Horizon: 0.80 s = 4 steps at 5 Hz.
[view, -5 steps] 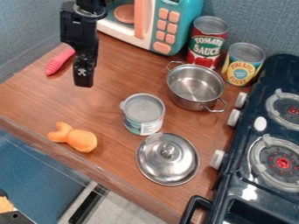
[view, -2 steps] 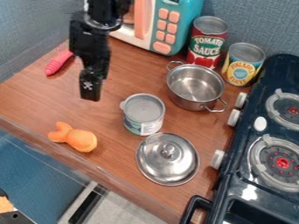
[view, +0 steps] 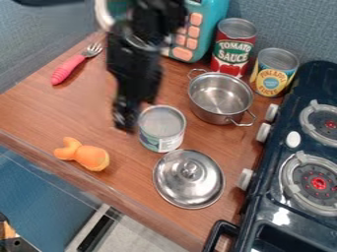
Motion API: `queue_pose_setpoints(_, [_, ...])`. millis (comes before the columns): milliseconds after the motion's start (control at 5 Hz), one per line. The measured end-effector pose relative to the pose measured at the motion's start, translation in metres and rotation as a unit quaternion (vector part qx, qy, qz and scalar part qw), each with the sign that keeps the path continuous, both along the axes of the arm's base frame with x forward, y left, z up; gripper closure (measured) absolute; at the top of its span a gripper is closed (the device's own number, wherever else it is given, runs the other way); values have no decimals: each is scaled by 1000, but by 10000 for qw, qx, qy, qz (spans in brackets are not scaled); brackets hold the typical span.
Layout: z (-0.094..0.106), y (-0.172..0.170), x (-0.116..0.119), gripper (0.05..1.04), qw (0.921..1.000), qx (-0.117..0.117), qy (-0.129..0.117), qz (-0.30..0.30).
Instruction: Move the can to the left side of the table
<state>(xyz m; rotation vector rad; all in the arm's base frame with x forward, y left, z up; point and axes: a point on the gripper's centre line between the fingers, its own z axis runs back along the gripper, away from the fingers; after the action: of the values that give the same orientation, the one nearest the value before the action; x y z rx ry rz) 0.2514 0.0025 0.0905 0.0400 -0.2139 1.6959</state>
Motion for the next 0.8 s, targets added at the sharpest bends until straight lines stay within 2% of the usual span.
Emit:
queue_pose_setpoints(200, [-15, -26, 0, 83, 9961, 81, 131, -865])
queue_pose_setpoints(400, [-32, -33, 6, 83, 9912, 144, 250, -1290])
queue_pose_setpoints(800, [-54, -44, 28, 83, 9864, 111, 367, -1596])
